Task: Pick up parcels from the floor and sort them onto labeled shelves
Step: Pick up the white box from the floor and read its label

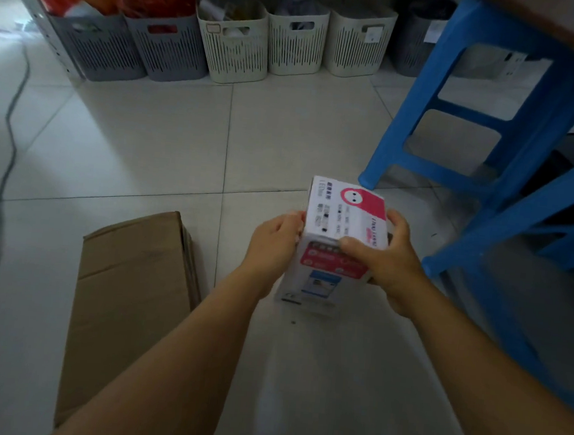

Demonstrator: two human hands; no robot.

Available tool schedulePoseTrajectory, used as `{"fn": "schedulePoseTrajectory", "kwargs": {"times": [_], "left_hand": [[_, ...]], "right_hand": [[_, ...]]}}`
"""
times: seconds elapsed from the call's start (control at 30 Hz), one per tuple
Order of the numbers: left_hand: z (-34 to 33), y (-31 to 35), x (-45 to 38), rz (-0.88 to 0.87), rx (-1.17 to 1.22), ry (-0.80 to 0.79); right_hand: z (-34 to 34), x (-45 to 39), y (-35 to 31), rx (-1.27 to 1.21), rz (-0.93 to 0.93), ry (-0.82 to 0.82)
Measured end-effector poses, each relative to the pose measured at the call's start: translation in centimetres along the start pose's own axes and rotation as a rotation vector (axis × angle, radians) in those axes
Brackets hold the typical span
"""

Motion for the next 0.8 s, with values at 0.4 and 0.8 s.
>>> {"fn": "schedulePoseTrajectory", "kwargs": {"times": [0.4, 0.8], "left_hand": [[0.6, -1.1, 1.5, 0.080, 0.104, -0.240], [1.1, -0.8, 0.8, 0.097, 0.199, 0.084]], "right_hand": [[0.9, 0.4, 1.3, -0.054, -0.170, 0.137], [-2.7, 1.6, -0.2, -0.034, -0.108, -0.129]]}}
Point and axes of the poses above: each hand's wrist, its own x-axis away from the middle knuckle, its own z-axis out of the back of the hand, y = z × x, the point moved 4 cm from there along -x, towards the middle knuckle, and after that the axes turned 14 degrees about x, right-handed, at the moved point
